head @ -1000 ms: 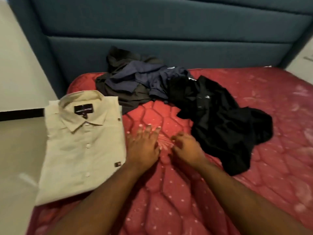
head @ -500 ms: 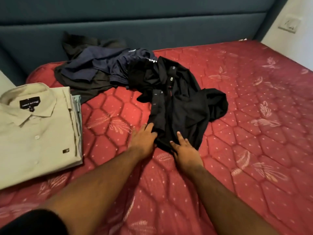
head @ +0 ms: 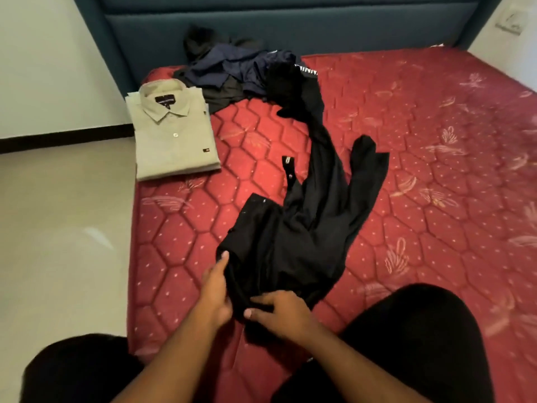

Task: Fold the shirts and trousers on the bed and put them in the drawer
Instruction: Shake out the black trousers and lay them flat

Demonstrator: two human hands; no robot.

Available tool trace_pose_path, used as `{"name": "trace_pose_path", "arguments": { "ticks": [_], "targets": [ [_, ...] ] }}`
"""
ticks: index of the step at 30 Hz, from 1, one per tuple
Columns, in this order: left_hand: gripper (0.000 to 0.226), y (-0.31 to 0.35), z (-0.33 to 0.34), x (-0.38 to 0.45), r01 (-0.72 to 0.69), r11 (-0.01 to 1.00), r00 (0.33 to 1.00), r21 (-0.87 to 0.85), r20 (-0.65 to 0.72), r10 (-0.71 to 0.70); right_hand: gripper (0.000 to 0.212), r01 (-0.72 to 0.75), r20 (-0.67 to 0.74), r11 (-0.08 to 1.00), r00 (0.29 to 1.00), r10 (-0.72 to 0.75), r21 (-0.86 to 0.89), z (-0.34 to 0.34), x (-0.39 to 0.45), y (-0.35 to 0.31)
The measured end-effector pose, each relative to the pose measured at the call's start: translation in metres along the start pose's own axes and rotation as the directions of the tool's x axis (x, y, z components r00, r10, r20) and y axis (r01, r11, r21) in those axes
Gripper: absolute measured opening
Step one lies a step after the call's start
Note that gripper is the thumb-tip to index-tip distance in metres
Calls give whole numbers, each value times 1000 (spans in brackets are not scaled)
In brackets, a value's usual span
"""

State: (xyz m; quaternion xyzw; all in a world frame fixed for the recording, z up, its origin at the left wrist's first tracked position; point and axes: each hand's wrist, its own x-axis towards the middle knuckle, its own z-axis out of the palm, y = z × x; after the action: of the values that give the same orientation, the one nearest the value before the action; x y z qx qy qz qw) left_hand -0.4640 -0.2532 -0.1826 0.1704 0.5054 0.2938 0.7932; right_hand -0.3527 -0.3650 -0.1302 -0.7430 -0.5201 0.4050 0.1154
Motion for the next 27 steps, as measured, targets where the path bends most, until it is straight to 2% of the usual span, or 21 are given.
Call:
{"name": "trace_pose_path", "arguments": {
  "ticks": [1,3,5,7,9,11,13,14,15,17,19,22,23,25,27],
  "targets": [
    [45,4,-9,-12,72,997,997,41,15,-73,52,-26,-12,997,1000,27,79,4,-9,-5],
    [35,13,-23,-37,22,992,998,127,55,-29,54,-29,-207,991,977,56,133,-2,-15,-12],
    [23,23,-24,-56,-87,985,993,148,89,75,34,43,-419,982,907,38,183,-22,-11,-16],
    [16,33,-30,-73,-116,984,988,137,118,101,17,132,-486,962,874,1,240,-41,-8,-26],
    [26,43,-35,-78,-61,984,989,168,143,37,8,176,-472,940,881,-18,294,-56,-3,-33],
    [30,55,-42,-74,-60,923,998,381,46,46,7,186,-452,936,891,-33,298,-66,7,-35],
    [32,62,-49,-59,-115,757,976,643,-68,206,9,171,-424,933,905,-22,315,-70,25,-33],
    [35,67,-49,-52,-166,688,957,707,-53,286,10,170,-411,920,912,-11,353,-71,35,-32],
    [48,71,-50,-44,-212,669,953,712,-3,304,12,164,-380,895,925,6,414,-70,47,-31],
    [75,77,-48,-27,-250,725,967,642,135,215,13,128,-312,840,949,51,527,-69,67,-25],
    [85,84,-41,-15,-256,728,966,635,195,170,20,41,-224,865,971,84,500,-67,78,-1],
    [78,91,-28,7,-224,751,970,620,217,110,29,-194,-49,962,977,207,193,-71,77,53],
    [72,91,-22,14,-216,745,964,631,259,60,26,-254,-18,953,965,260,164,-75,74,63],
    [65,87,-7,30,-228,678,934,699,354,-51,21,-363,37,905,931,364,222,-91,74,66],
    [62,81,8,45,-250,659,917,710,392,-75,26,-451,28,865,889,457,221,-112,81,54]
  ]
}}
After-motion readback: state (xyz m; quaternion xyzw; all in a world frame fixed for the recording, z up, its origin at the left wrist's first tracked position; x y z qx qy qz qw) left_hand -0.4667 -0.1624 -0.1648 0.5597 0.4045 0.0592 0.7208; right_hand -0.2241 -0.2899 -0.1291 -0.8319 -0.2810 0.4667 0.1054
